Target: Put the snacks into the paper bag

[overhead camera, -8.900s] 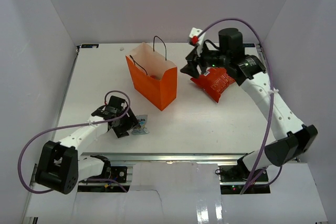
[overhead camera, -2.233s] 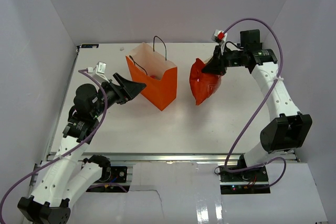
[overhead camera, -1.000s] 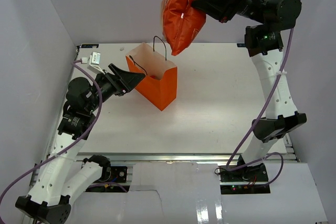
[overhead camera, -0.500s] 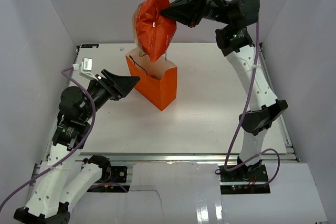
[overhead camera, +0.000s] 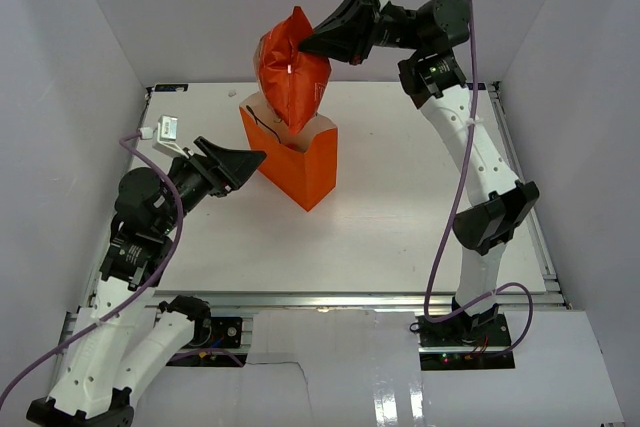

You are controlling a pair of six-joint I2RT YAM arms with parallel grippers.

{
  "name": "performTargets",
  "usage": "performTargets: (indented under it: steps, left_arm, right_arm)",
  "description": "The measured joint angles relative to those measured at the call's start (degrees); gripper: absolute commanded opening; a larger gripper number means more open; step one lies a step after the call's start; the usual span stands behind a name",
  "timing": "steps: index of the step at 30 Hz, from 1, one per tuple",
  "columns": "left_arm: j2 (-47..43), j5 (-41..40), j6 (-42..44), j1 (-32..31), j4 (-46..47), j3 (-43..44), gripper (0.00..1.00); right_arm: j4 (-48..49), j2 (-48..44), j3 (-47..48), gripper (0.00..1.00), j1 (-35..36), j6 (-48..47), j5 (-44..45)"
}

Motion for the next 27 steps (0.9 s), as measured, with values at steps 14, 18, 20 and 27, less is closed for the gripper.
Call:
performTargets:
  steps: [14,18,20,27]
  left_arm:
    - [-0.17,0.0,0.2,0.0,-0.52,-1.49,0.9]
    - [-0.35,0.0,0.2,0.0,-0.68,-1.88,0.9]
    - [-0.44,0.0,0.2,0.0,-0.79,-1.88,0.9]
    - [-0.7,-0.07,0.22,0.0,-0.79,-1.88,0.91]
  right_arm:
    - [-7.85,0.0,-6.12,0.08,0.61,-12.87,-9.38]
    - [-10.29,0.0,-7.02,0.08,0.61,-15.72,-10.03]
    - [-11.21,0.0,-7.37,0.08,0.61,-16.96,-10.1]
    - [-15.34,0.0,-8.9,0.13,0.61,-21.57,-9.68]
